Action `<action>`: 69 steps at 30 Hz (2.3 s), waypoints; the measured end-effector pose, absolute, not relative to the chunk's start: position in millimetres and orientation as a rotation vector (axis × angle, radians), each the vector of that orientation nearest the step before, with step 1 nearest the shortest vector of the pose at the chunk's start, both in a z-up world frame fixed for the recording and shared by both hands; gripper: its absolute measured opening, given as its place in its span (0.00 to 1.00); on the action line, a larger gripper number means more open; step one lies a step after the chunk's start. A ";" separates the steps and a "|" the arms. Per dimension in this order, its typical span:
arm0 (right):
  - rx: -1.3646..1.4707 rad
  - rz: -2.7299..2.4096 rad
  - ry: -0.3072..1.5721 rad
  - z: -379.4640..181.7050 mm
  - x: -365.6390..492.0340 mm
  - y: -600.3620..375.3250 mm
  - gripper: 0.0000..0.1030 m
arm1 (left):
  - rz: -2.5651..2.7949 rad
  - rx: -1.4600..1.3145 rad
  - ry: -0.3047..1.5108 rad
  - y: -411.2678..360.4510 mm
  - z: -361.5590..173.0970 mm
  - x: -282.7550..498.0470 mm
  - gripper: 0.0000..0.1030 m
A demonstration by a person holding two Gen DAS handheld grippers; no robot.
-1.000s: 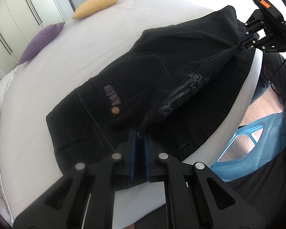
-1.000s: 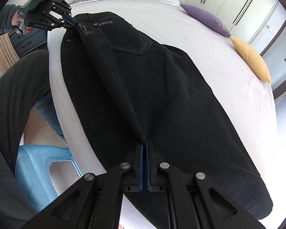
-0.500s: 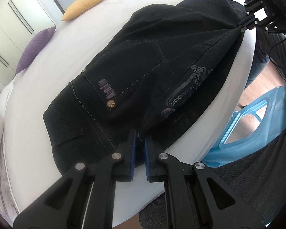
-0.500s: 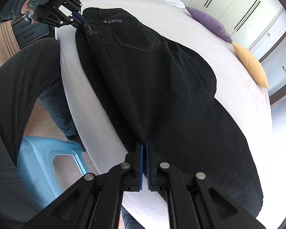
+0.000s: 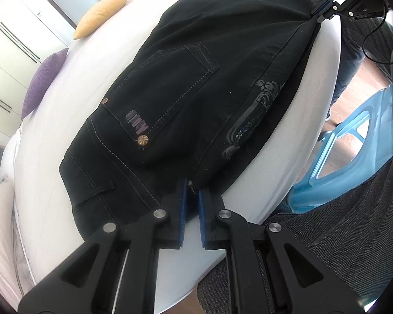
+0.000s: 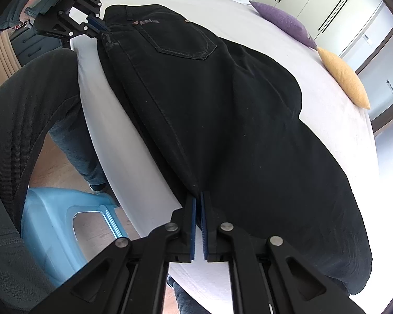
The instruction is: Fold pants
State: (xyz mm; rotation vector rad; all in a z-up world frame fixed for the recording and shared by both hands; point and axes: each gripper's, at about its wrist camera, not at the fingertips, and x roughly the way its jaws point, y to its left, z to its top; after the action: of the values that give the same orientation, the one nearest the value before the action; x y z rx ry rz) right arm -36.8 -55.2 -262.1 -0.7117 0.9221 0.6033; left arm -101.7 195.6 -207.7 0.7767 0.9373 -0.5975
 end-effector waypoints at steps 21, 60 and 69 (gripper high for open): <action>-0.689 0.582 0.910 -256.0 -36.9 -59.7 0.06 | -0.563 0.768 0.907 207.2 -210.4 -96.9 0.07; 0.751 0.167 0.739 -240.6 -57.4 -382.5 0.70 | -0.446 0.659 0.943 192.5 -245.1 -75.2 0.07; 0.476 0.181 0.766 -245.7 -19.6 -426.4 0.70 | -0.440 0.693 0.993 184.6 -244.0 -67.0 0.07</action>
State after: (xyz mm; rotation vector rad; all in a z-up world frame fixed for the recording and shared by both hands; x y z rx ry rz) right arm -19.6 -426.4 -245.7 0.4760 0.7657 0.1813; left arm -67.0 184.6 -244.0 0.6933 0.9927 -0.4402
